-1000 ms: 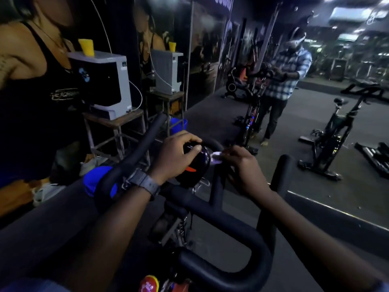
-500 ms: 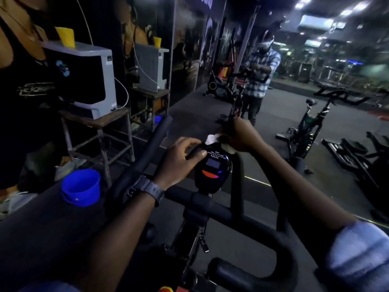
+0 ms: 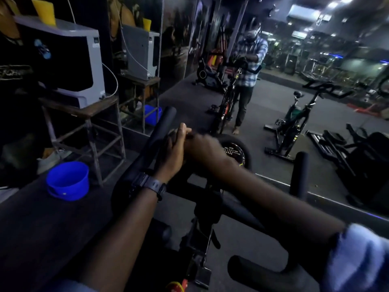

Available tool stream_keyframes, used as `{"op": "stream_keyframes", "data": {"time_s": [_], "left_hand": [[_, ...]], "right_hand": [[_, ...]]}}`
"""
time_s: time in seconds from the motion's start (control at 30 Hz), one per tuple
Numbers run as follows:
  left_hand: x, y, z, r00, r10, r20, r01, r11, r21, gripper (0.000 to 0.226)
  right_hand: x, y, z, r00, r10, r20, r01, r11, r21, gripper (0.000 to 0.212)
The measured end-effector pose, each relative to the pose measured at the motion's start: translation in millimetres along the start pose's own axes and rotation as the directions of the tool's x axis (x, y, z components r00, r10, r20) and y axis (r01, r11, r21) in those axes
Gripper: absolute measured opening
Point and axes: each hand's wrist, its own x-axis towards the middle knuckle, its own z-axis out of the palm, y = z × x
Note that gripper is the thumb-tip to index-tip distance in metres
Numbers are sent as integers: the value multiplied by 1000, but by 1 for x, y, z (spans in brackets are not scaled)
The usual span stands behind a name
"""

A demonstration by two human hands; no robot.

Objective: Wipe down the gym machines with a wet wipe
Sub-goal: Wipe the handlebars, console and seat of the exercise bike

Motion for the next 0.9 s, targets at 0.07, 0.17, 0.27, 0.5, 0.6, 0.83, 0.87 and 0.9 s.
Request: {"op": "stream_keyframes", "data": {"time_s": [0.07, 0.17, 0.27, 0.5, 0.6, 0.83, 0.87, 0.9], "left_hand": [[-2, 1, -3, 999, -50, 17, 51, 997, -54, 57], [-5, -4, -5, 993, -85, 76, 88, 996, -32, 59], [-8, -6, 2, 996, -62, 68, 66, 996, -66, 60], [-7, -10, 0, 983, -123, 138, 136, 987, -89, 68], [-12, -9, 2, 978, -122, 168, 142, 983, -118, 73], [-15, -9, -3, 980, -118, 162, 140, 981, -136, 74], [-15, -10, -4, 982, -102, 159, 121, 986, -117, 74], [-16, -11, -4, 985, -83, 153, 99, 990, -97, 75]], "right_hand": [[-23, -19, 7, 998, -57, 14, 57, 998, -11, 33], [-27, -3, 1, 1000, -29, -3, 28, 999, -34, 23], [-9, 23, -4, 961, 70, -268, -121, 977, -177, 18], [-65, -37, 55, 918, -200, -341, 171, 979, -113, 38], [-47, -10, 45, 923, -148, -355, 133, 989, -67, 40], [-72, -18, 80, 846, -347, -404, 350, 934, -70, 30], [-85, -11, 86, 830, -371, -417, 377, 924, -71, 26], [-100, 0, 89, 816, -387, -429, 397, 915, -71, 21]]}}
